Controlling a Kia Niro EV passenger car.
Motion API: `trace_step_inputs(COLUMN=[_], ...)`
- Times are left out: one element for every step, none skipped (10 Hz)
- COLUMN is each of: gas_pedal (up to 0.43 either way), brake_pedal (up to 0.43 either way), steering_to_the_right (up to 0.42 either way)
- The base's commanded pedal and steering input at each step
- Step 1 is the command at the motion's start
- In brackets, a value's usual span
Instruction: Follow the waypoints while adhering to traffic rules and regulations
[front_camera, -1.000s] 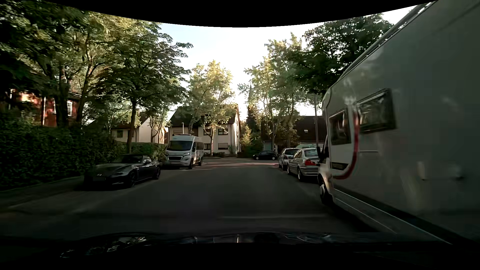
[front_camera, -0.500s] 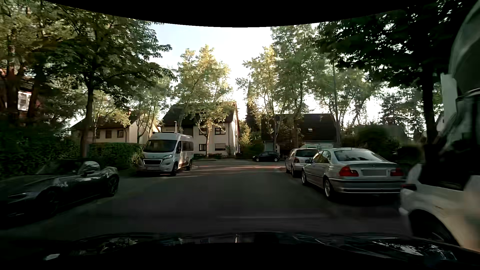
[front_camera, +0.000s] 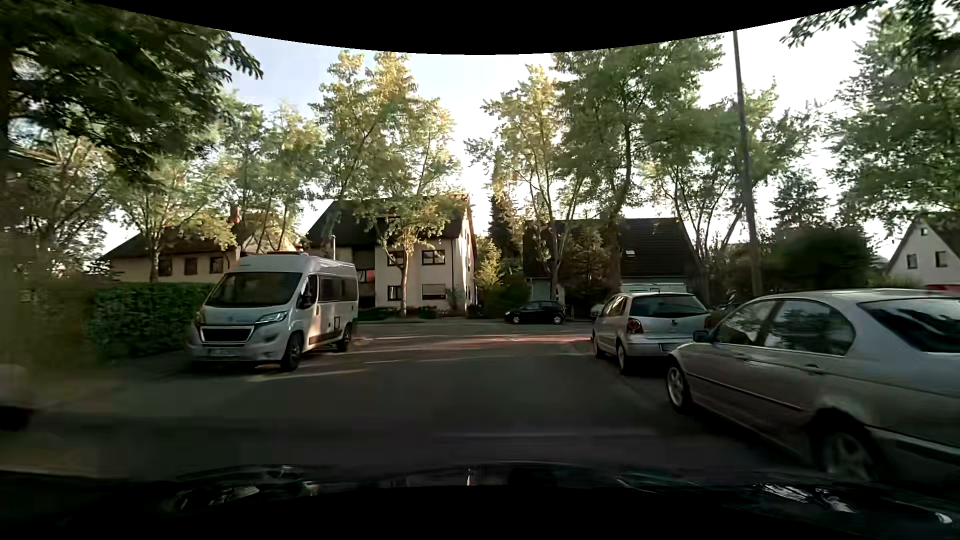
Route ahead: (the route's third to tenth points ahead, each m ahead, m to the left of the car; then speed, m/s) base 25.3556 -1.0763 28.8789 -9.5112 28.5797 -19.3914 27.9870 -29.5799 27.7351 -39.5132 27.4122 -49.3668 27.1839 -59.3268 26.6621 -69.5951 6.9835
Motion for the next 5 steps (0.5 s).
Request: trace_step_inputs(gas_pedal=[0.000, 0.000, 0.000, 0.000, 0.000], brake_pedal=[0.000, 0.018, 0.055, 0.122, 0.152], steering_to_the_right=[0.004, 0.005, 0.004, 0.004, 0.005])
